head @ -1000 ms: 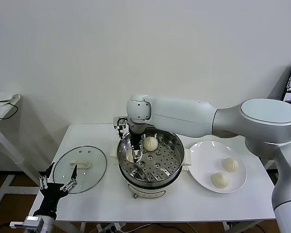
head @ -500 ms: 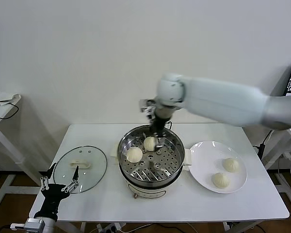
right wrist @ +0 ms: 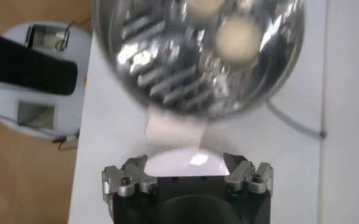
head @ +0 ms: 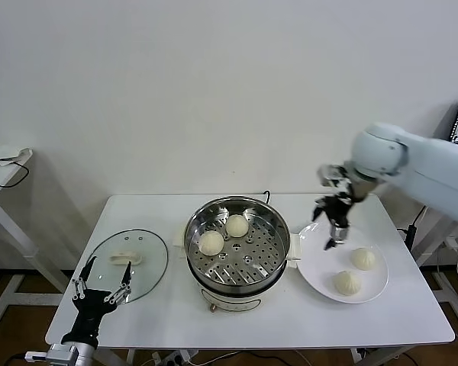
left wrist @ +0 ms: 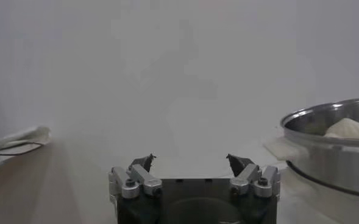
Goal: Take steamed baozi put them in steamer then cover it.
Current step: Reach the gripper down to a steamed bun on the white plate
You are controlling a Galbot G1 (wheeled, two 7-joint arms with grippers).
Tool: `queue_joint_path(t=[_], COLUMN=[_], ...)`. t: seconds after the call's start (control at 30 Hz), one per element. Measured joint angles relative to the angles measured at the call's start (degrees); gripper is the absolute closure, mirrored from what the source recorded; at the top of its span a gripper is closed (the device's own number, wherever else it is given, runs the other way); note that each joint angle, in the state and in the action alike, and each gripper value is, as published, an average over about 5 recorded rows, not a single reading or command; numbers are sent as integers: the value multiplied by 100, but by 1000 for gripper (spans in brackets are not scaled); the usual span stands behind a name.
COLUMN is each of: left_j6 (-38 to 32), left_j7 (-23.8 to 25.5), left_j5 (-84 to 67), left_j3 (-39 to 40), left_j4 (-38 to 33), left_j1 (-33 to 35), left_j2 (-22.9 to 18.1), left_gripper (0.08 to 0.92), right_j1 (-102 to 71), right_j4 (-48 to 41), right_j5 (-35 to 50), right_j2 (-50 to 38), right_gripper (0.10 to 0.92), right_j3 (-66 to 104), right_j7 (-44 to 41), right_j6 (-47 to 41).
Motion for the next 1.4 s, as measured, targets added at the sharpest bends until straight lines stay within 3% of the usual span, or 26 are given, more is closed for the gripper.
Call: queue_joint_path(t=[0.57,1.4], left_j6=[-2,-10], left_j7=[-44,-59], left_j5=[73,118], left_j3=[76,93], left_j4=[45,136], left_j1=[-26,-55], left_j2=[-31,-25], left_gripper=[177,177], right_j1=[-2644,-3761], right_j4=[-775,-1441], right_j5=[-1527,-2242], right_j2=[-111,394], right_gripper=[203,203], right_j3=[2123,3092], right_j7=[-44,52], right_j6=[711,868])
